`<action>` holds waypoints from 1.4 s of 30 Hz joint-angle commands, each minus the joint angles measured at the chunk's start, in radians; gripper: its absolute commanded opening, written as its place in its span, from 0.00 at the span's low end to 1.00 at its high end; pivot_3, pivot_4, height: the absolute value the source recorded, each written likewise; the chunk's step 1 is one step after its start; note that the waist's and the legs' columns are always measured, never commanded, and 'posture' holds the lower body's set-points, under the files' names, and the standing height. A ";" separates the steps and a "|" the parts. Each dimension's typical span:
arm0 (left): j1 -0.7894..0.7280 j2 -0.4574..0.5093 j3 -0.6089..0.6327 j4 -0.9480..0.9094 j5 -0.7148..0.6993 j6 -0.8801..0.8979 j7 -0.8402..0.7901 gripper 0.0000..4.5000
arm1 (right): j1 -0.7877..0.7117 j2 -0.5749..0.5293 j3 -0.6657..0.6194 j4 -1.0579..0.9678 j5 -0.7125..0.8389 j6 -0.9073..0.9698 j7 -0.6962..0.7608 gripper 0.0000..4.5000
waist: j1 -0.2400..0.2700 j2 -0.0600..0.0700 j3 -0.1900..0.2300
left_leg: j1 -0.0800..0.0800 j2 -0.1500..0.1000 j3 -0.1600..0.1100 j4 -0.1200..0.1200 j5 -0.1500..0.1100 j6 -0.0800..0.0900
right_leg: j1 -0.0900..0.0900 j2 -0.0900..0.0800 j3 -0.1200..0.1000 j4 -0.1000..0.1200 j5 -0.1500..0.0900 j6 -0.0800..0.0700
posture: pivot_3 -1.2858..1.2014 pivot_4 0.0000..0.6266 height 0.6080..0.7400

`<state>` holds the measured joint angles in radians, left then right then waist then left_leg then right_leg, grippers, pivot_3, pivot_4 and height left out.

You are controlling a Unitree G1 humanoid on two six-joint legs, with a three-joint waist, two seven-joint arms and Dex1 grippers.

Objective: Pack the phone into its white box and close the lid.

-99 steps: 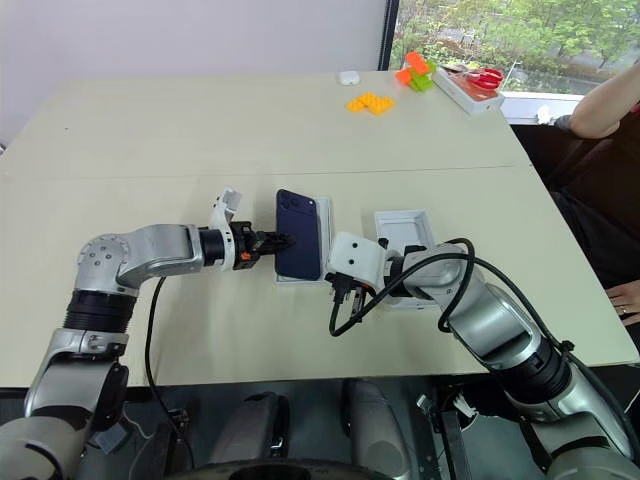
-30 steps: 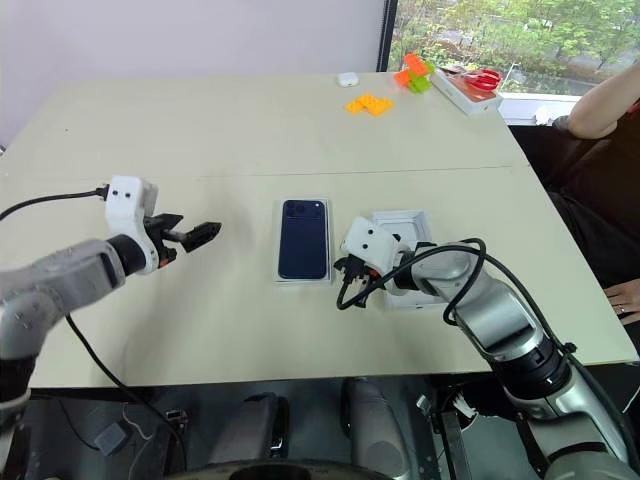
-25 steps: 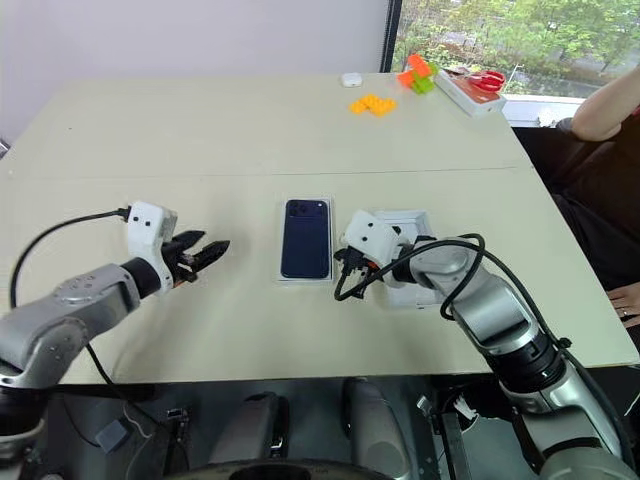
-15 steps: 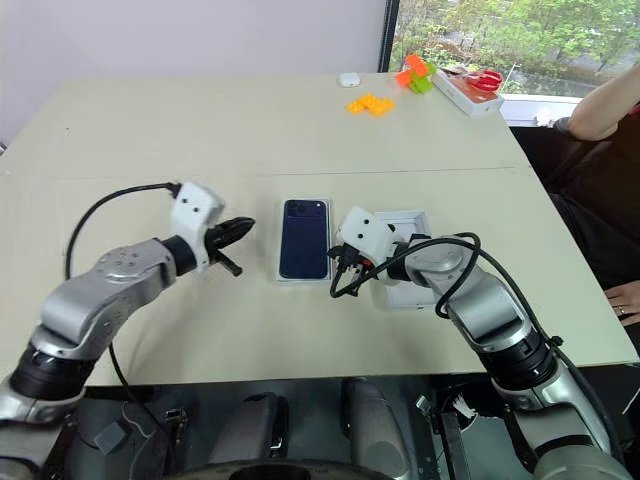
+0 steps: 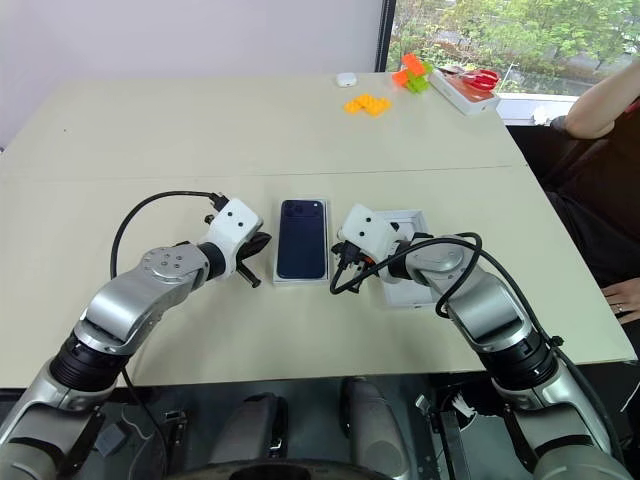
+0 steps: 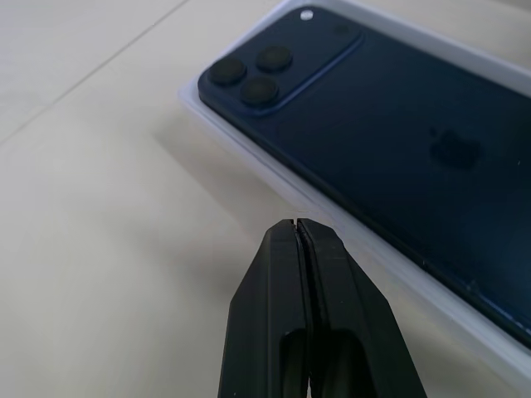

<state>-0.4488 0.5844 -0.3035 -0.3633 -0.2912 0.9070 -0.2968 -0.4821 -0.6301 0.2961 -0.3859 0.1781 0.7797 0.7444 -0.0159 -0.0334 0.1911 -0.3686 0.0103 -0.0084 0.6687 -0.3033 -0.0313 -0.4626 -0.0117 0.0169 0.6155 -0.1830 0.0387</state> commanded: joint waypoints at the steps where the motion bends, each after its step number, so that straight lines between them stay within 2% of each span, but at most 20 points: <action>1: -0.004 -0.012 -0.007 -0.048 0.034 0.009 -0.010 0.02 | -0.022 -0.003 -0.014 -0.023 -0.002 -0.003 0.003 0.00 | 0.000 0.000 0.000 | 0.000 0.000 0.000 0.000 0.000 0.000 | 0.000 0.000 0.000 0.000 0.000 0.000 | 0.52 0.24 0.89; 14: 0.013 -0.021 -0.050 -0.030 0.129 -0.033 -0.089 0.02 | -0.010 -0.002 -0.009 -0.047 0.000 0.019 -0.002 0.00 | 0.002 0.000 0.000 | 0.000 0.000 0.000 0.000 0.000 0.000 | 0.000 0.000 0.000 0.000 0.001 -0.001 | 0.52 0.24 0.89; 19: 0.016 -0.045 -0.027 -0.017 0.145 -0.046 -0.101 0.02 | -0.006 -0.002 -0.011 -0.054 0.003 0.025 -0.004 0.00 | 0.002 0.000 0.000 | 0.000 0.000 0.000 0.000 0.000 0.000 | 0.000 0.000 0.000 0.000 0.001 -0.001 | 0.52 0.24 0.89; 23: 0.044 -0.099 0.124 -0.047 0.085 -0.034 -0.080 0.02 | -0.003 -0.007 -0.037 -0.066 0.014 0.034 -0.005 0.00 | 0.001 0.000 0.000 | 0.000 0.000 0.000 0.000 0.000 0.000 | 0.000 0.000 0.000 0.000 0.001 -0.001 | 0.52 0.24 0.89; 25: 0.050 -0.173 0.272 -0.049 0.014 0.048 -0.041 0.02 | 0.000 -0.010 -0.058 -0.067 0.021 0.035 -0.008 0.00 | 0.002 0.000 0.000 | 0.000 0.000 0.000 0.001 0.000 0.000 | 0.000 0.000 0.000 0.001 0.001 -0.001 | 0.52 0.24 0.89; 28: 0.059 -0.244 0.421 -0.053 -0.059 0.142 -0.009 0.02 | 0.004 -0.015 -0.073 -0.060 0.016 0.037 -0.015 0.00 | 0.000 0.000 0.000 | 0.000 0.000 0.000 0.001 0.000 0.000 | 0.001 0.000 0.000 0.002 0.001 -0.001 | 0.52 0.24 0.89; 31: 0.082 -0.292 0.537 -0.061 -0.124 0.238 0.013 0.19 | 0.014 -0.028 -0.081 -0.051 0.012 0.027 -0.017 0.00 | -0.001 0.000 0.000 | 0.000 0.000 0.000 0.001 0.000 0.000 | 0.001 0.000 0.000 0.002 0.001 -0.001 | 0.52 0.24 0.89; 35: 0.098 -0.315 0.558 -0.063 -0.156 0.329 0.032 0.60 | 0.010 -0.029 -0.078 -0.036 0.001 0.022 -0.027 0.00 | 0.001 0.000 0.000 | 0.001 0.000 0.000 0.002 0.000 0.000 | 0.001 0.000 0.000 0.003 0.001 0.000 | 0.52 0.24 0.89; 38: 0.109 -0.308 0.530 -0.072 -0.148 0.329 0.036 0.95 | 0.002 -0.029 -0.080 -0.023 -0.008 0.029 -0.035 0.00 | 0.002 0.000 0.000 | 0.001 0.000 0.000 0.002 0.000 0.000 | 0.001 0.000 0.000 0.003 0.002 0.000 | 0.52 0.24 0.89; 39: 0.110 -0.308 0.525 -0.072 -0.147 0.326 0.038 0.98 | -0.001 -0.028 -0.081 -0.018 -0.008 0.030 -0.036 0.00 | 0.002 0.000 0.000 | 0.001 0.000 0.000 0.002 0.000 0.000 | 0.001 -0.001 0.000 0.003 0.002 0.000 | 0.52 0.24 0.89; 42: 0.115 -0.270 0.441 -0.053 -0.102 0.285 0.039 0.98 | -0.014 -0.018 -0.051 0.013 -0.029 0.021 -0.045 0.00 | 0.001 0.000 0.000 | 0.001 0.000 0.000 0.002 0.000 0.000 | 0.001 -0.001 0.000 0.003 0.002 0.000 | 0.52 0.24 0.89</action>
<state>-0.3288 0.2879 0.1842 -0.3963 -0.4167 1.2236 -0.2573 -0.4728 -0.6498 0.2465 -0.3759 0.1648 0.8195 0.7098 -0.0151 -0.0338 0.1906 -0.3671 0.0102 -0.0084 0.6704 -0.3034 -0.0312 -0.4616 -0.0122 0.0172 0.6182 -0.1814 0.0383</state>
